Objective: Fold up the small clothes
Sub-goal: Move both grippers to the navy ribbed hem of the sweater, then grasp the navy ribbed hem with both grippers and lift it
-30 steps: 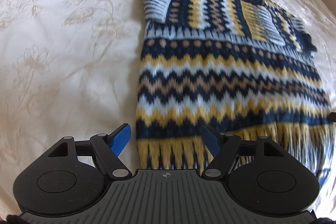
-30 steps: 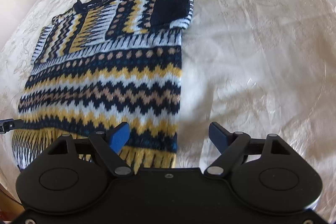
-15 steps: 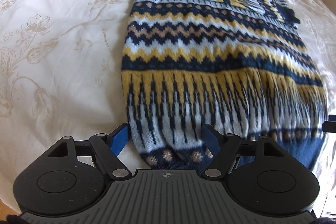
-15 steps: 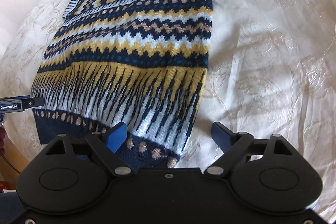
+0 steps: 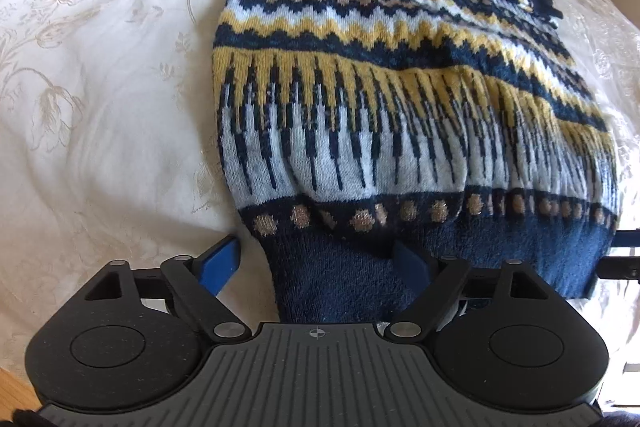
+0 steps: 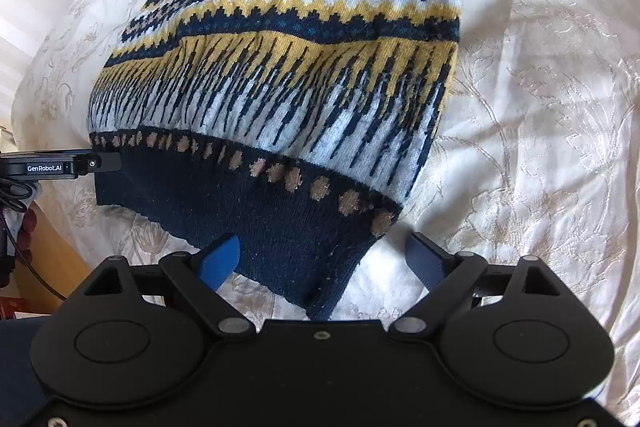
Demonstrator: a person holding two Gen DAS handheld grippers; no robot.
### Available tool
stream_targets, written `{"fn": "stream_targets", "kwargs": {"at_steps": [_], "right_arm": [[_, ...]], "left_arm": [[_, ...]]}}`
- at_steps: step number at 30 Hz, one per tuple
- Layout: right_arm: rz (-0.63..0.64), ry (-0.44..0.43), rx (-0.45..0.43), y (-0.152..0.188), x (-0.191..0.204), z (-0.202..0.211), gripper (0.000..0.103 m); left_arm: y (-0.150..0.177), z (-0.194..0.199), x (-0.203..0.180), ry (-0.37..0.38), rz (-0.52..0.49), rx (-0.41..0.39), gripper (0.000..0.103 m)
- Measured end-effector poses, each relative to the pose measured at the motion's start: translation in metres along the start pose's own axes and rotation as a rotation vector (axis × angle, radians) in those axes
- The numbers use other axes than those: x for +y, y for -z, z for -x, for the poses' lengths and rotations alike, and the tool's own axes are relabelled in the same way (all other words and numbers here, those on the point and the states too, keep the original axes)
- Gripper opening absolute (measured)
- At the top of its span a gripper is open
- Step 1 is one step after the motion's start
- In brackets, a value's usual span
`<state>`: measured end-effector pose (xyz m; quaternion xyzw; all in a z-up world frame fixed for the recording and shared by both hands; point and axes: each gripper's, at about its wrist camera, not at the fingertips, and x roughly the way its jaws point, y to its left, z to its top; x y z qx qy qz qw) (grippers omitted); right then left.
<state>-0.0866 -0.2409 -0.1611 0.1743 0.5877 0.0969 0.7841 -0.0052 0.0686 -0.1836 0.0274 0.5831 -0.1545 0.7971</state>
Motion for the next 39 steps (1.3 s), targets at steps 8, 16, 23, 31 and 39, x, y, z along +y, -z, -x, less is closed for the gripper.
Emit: {"fn": "stream_targets", "kwargs": {"at_steps": [8,16,23,31,39], "right_arm": [[0.004,-0.032,0.017,-0.002,0.001,-0.015,0.103],[0.032,-0.037,-0.003,0.001,0.004,-0.021,0.103],[0.018,-0.075,0.024,0.003,0.001,-0.018,0.094],[-0.084,-0.126,0.062,0.011,-0.009,-0.02,0.015],[-0.107,-0.194,-0.069,0.001,0.0,0.026,0.014]], "left_arm": [[0.002,-0.012,0.0,0.01,0.006,0.02,0.091],[0.003,-0.016,-0.006,-0.004,0.0,0.014,0.098],[0.008,-0.007,0.004,0.028,0.022,-0.019,0.078],[0.021,0.014,0.013,0.099,0.047,-0.051,0.013],[0.005,0.061,0.024,0.162,0.132,-0.16,0.006]]}}
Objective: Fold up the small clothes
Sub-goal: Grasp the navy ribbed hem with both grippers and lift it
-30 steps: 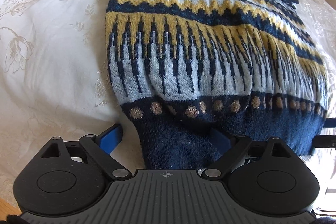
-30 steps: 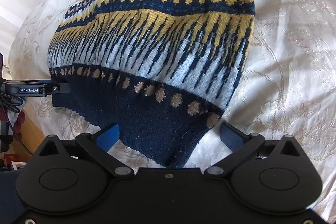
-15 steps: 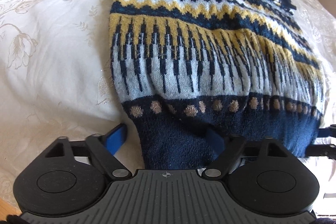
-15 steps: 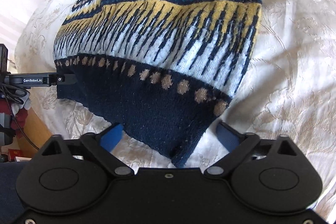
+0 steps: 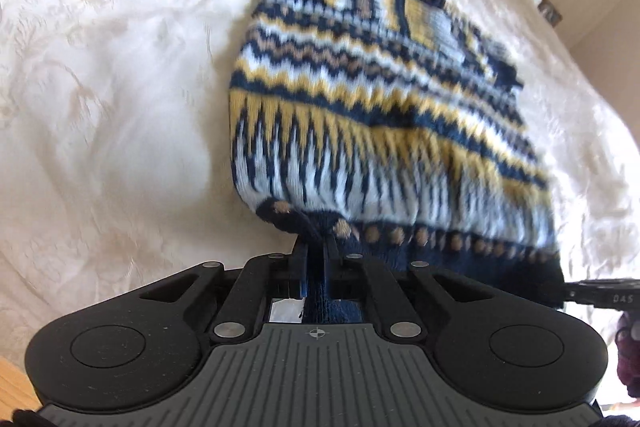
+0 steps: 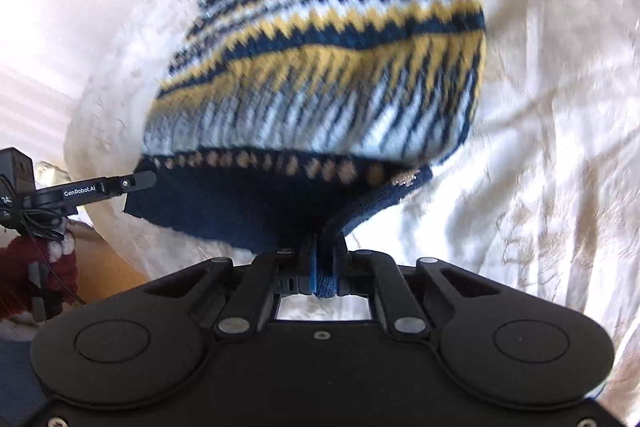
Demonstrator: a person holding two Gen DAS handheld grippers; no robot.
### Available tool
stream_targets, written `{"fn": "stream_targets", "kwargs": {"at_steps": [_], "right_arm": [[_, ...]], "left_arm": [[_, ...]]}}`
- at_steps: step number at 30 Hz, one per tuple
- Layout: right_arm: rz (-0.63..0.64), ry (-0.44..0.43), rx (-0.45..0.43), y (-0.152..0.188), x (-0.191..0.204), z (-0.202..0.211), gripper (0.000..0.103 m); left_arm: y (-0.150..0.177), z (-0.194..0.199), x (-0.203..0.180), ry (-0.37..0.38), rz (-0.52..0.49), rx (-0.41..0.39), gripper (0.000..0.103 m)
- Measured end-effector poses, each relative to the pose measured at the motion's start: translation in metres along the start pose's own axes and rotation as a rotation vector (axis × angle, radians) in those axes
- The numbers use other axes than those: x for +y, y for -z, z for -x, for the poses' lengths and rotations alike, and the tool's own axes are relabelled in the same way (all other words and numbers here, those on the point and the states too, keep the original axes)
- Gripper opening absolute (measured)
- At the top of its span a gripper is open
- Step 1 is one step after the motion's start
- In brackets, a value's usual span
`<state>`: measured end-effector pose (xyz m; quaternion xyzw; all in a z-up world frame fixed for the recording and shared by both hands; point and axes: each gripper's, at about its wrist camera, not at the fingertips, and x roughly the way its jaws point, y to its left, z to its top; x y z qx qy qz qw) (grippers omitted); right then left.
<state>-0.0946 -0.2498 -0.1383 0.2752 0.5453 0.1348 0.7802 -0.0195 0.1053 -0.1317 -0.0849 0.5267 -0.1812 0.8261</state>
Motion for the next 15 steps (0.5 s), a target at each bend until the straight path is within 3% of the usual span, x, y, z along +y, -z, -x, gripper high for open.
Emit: {"fn": "stream_targets", "kwargs": {"at_steps": [7,15], "right_arm": [[-0.016,-0.024,-0.175,-0.036,0.012,0.04,0.014],[-0.047,-0.016,-0.361,-0.095,0.016,0.061,0.014]], "left_arm": [[-0.048,0.03,-0.013,0.061,0.023,-0.14,0.006],[-0.109,0.034,-0.022,0.103,0.034,-0.268,0.006]]}}
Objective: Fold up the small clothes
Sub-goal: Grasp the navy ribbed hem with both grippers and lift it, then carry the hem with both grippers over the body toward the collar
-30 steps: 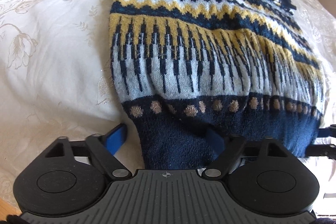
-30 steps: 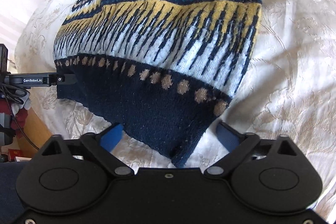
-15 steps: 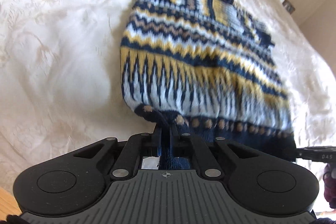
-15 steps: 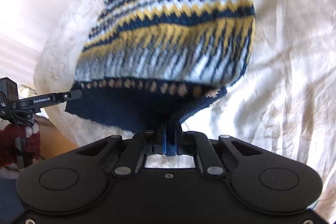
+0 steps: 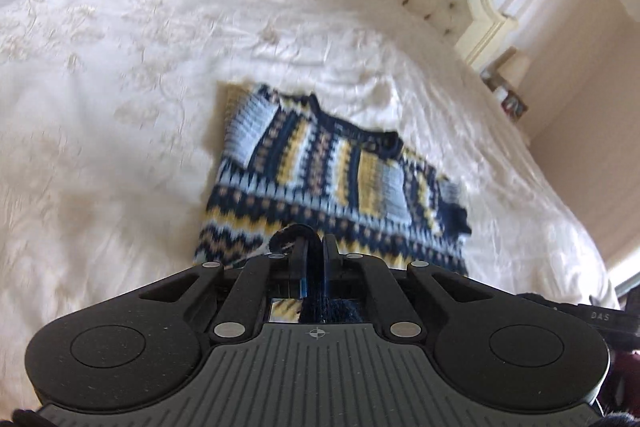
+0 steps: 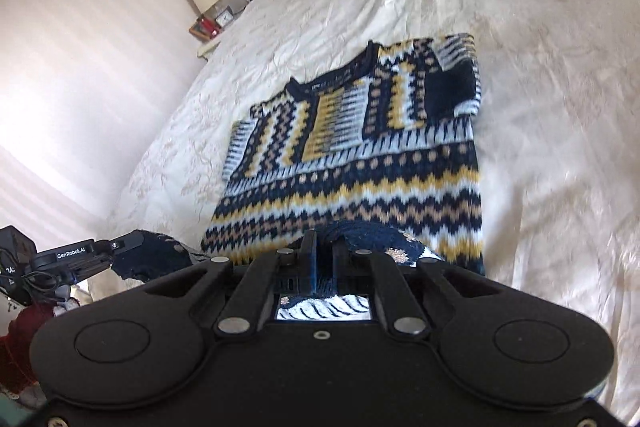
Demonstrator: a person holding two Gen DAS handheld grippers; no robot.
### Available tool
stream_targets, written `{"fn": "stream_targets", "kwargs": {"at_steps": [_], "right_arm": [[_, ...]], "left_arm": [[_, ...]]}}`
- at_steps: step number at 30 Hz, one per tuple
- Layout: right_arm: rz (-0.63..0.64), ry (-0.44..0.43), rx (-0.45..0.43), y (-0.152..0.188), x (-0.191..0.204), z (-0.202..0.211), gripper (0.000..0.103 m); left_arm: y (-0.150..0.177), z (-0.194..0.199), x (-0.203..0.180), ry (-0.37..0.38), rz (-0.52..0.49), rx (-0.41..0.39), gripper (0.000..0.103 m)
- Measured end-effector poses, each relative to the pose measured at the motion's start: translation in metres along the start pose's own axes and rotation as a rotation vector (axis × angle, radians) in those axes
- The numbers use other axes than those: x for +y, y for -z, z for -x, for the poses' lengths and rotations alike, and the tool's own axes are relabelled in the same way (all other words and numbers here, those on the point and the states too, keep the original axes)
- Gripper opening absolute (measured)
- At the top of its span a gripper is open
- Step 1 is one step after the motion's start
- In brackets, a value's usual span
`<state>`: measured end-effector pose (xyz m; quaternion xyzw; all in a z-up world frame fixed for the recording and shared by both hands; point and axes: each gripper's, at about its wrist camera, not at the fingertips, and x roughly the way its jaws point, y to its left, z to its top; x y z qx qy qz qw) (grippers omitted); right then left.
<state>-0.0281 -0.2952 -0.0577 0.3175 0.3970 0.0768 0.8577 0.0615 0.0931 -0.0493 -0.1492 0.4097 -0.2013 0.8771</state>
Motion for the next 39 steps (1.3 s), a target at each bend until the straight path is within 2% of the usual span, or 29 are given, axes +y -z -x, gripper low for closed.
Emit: {"fn": "stream_targets", "kwargs": {"at_steps": [7,15,23,33,35,37,38,39], "right_arm": [[0.022,0.025,-0.092,-0.048,0.001,-0.023,0.014],[0.053,0.08,-0.131,-0.099,-0.002,-0.061,0.014],[0.057,0.138,-0.116,-0.147,-0.018,-0.115,0.014],[0.06,0.205,0.0,-0.178,-0.049,-0.197,0.016],[0.056,0.217,0.01,-0.18,-0.053,-0.206,0.021],[0.053,0.234,0.009,-0.181,-0.056,-0.21,0.022],[0.056,0.243,0.006,-0.182,-0.056,-0.211,0.028],[0.06,0.253,0.0,-0.182,-0.056,-0.211,0.04]], "left_arm": [[-0.047,-0.028,-0.003,0.02,-0.021,-0.06,0.006],[-0.089,-0.068,-0.009,0.029,-0.052,-0.086,0.006],[-0.123,-0.129,-0.001,-0.004,-0.029,-0.034,0.007],[-0.142,-0.205,0.023,-0.091,-0.035,0.082,0.009],[-0.145,-0.215,0.028,-0.098,-0.02,0.107,0.012],[-0.147,-0.221,0.033,-0.101,0.003,0.113,0.024],[-0.149,-0.221,0.035,-0.112,0.004,0.099,0.033],[-0.15,-0.219,0.036,-0.12,0.002,0.081,0.035]]}}
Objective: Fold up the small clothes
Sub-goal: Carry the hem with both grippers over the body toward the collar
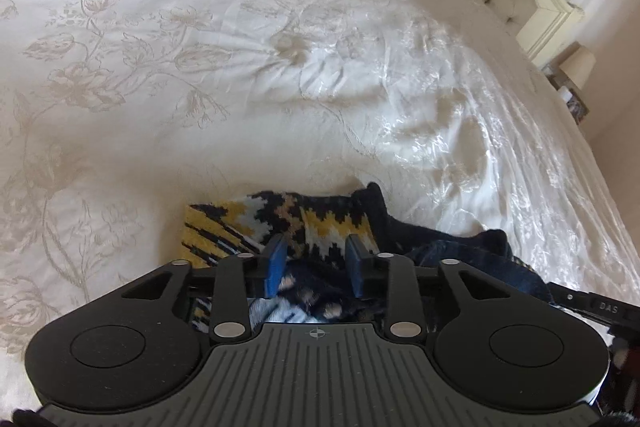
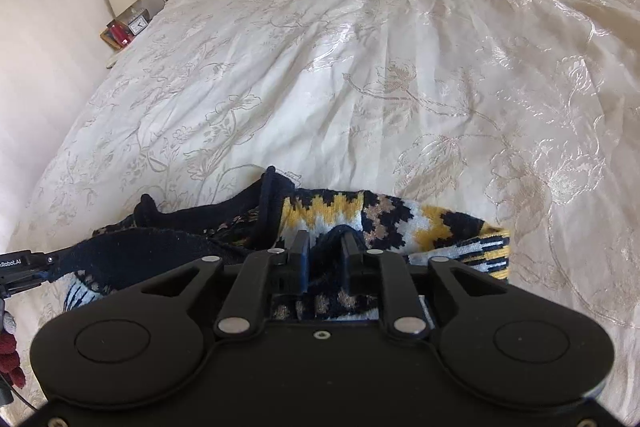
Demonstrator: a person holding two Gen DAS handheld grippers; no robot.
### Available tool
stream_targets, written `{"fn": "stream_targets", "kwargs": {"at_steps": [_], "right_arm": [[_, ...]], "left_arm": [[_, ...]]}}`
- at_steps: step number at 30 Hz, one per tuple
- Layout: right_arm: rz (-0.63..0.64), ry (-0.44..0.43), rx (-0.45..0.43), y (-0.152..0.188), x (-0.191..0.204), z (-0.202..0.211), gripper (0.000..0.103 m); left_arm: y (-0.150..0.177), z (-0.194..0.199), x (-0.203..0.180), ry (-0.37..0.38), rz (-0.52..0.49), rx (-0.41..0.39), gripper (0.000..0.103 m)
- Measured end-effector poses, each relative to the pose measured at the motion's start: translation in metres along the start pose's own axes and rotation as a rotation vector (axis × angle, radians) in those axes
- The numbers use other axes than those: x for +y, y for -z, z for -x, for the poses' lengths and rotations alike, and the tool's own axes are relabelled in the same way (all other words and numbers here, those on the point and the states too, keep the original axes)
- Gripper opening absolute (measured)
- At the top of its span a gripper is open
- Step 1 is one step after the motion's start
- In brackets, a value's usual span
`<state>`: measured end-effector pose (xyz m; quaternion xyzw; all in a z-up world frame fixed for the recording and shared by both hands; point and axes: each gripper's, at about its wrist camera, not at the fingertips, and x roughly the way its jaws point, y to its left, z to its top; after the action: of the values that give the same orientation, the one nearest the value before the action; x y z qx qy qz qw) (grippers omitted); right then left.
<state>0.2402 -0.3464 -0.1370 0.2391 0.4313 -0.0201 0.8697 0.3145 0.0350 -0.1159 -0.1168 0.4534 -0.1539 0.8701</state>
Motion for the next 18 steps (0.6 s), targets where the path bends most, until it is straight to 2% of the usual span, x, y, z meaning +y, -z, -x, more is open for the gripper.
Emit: {"fn": "stream_targets", "kwargs": {"at_steps": [1,2,3,7,9,13,18], "right_arm": [[0.003,0.012,-0.014,-0.002,-0.001,0.001,0.047],[0.002,0.019,-0.029,-0.004,-0.001,0.002,0.058],[0.0,0.023,-0.042,-0.004,-0.002,0.005,0.061],[0.026,0.035,-0.064,-0.005,0.001,0.015,0.061],[0.056,0.025,-0.061,-0.002,0.007,0.02,0.061],[0.154,0.007,-0.027,0.014,0.026,0.023,0.061],[0.228,0.028,0.032,0.032,0.036,0.012,0.061]], "left_arm": [[-0.003,0.001,0.0,-0.009,-0.004,-0.017,0.036],[-0.005,0.003,0.0,-0.016,-0.008,-0.025,0.038],[-0.009,0.005,0.0,-0.023,-0.014,-0.031,0.04],[-0.013,0.019,-0.009,-0.031,-0.088,-0.048,0.041],[-0.008,0.025,-0.017,-0.019,-0.127,-0.042,0.044],[0.015,0.028,-0.034,0.022,-0.199,0.025,0.048],[0.045,0.012,-0.045,0.03,-0.284,0.122,0.048]]}}
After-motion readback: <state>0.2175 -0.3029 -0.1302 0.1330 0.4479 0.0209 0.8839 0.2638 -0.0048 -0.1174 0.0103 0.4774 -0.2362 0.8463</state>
